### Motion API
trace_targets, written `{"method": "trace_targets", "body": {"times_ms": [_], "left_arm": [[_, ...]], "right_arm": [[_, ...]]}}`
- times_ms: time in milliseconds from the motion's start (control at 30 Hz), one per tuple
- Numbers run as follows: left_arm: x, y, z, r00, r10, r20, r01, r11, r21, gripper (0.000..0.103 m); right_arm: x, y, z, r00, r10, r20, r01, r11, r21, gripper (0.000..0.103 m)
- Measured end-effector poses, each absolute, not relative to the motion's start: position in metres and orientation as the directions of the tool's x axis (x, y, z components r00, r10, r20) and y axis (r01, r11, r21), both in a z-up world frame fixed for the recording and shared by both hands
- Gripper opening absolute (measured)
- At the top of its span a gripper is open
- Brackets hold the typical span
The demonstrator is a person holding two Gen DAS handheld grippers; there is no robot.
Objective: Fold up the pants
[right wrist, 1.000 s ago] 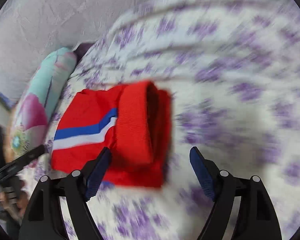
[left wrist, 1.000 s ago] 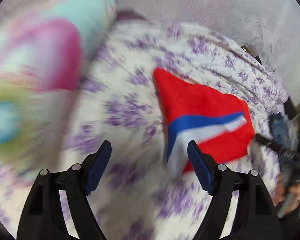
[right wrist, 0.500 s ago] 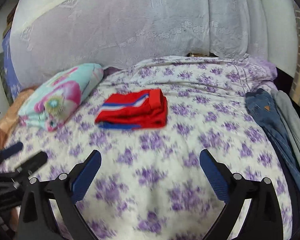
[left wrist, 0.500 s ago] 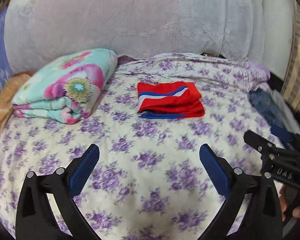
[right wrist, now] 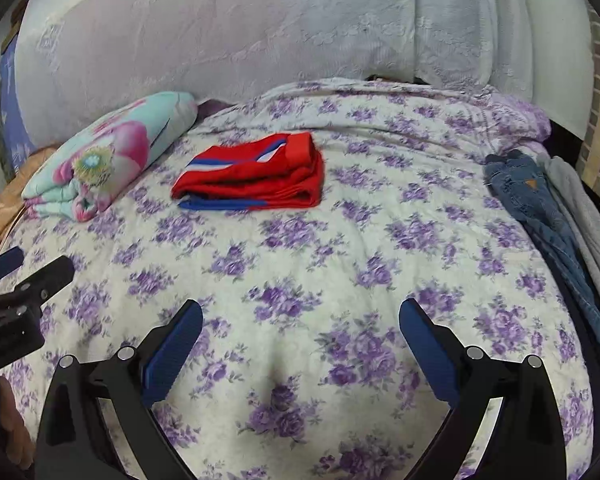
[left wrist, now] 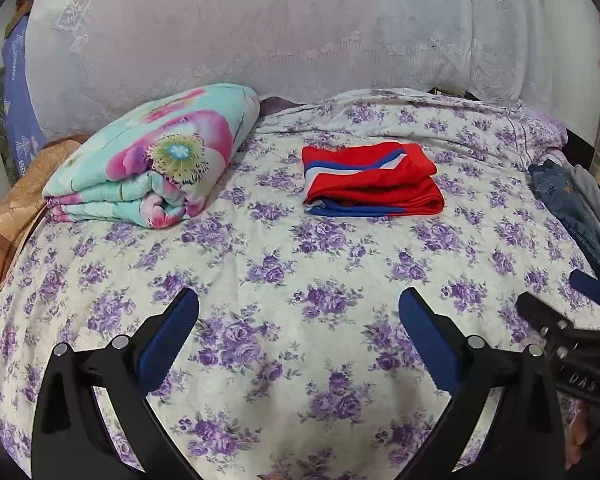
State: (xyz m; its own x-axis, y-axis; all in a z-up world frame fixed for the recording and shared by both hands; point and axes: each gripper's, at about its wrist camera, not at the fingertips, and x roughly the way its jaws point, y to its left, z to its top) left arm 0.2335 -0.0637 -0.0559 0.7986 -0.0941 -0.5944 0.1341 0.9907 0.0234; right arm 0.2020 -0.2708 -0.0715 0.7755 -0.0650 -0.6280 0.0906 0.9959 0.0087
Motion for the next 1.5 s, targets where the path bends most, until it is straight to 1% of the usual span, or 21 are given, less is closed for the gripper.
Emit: {"method": "trace_targets", "body": {"times_ms": [333, 733, 1500], "left_arm": [[0.229, -0.058, -0.050, 0.812, -0.104, -0.574, 0.124, 0.992, -0.005, 0.098], [0.231, -0.054, -0.050, 0.805, -0.110, -0.583, 0.116, 0.993, -0.027, 0.098], [0.231, -0.055, -0.051, 0.803, -0.109, -0.586, 0.115, 0.993, -0.027, 0.098]], "right_arm": [[0.198, -0.264, -0.071, 0.779, -0.056, -0.624, 0.083, 0.996, 0.013, 0.099], [0.196, -0.262, -0.069, 0.781, -0.053, -0.622, 0.082, 0.996, 0.018, 0.099], [0.194, -0.258, -0.070, 0.781, -0.056, -0.622, 0.083, 0.996, 0.015, 0.099]]}}
